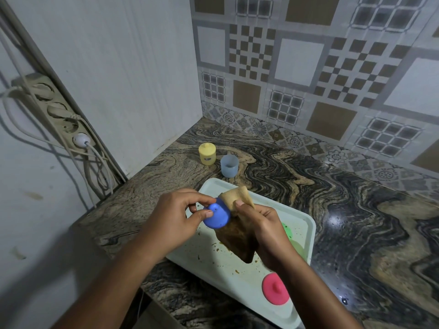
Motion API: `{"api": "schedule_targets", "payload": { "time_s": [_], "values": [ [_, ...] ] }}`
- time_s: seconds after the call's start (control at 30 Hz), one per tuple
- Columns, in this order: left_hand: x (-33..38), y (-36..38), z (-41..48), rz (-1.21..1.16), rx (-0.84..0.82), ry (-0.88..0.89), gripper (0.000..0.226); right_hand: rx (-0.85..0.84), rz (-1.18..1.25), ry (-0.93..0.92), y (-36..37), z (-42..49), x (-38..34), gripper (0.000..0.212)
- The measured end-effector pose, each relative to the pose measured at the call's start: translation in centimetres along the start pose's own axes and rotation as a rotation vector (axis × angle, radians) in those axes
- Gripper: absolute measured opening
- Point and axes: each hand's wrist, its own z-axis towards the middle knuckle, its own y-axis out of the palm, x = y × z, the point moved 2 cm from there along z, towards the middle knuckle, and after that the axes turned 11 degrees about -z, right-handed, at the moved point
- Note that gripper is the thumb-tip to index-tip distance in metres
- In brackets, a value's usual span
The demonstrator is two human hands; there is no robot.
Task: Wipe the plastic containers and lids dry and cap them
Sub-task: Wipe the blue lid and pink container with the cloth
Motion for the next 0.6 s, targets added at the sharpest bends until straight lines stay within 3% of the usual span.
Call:
{"api": "schedule_targets", "payload": {
  "time_s": [0.1, 0.27, 0.43, 0.53, 0.6],
  "values": [
    [-0.7, 0.0, -0.1, -0.103, -0.1, -0.084, 0.04, -0.033, 0.069, 0.057, -0.6, 0.3, 0.2, 0.05],
    [-1.2, 0.7, -0.8, -0.643, -0.138, -0.605, 0.037, -0.094, 0.047, 0.072, -1.2, 0.5, -0.3, 0.027],
    [-2.0, 0.7, -1.6, -0.813, -0.175, -0.764, 0.039, -0.097, -0.024, 0.005, -0.8, 0.4, -1.0, 0.037],
    [-2.8, 0.8, -2.1, -0.96, -0.191, -0.83, 0.065, -0.01, -0.06, -0.079, -0.6, 0.2, -1.4, 0.058],
    [-3.3, 1.1, -2.3, -1.087, -0.168, -0.85, 0.079, 0.108, -0.133, -0.175, -0.6, 0.0, -1.8, 0.055]
  ]
}}
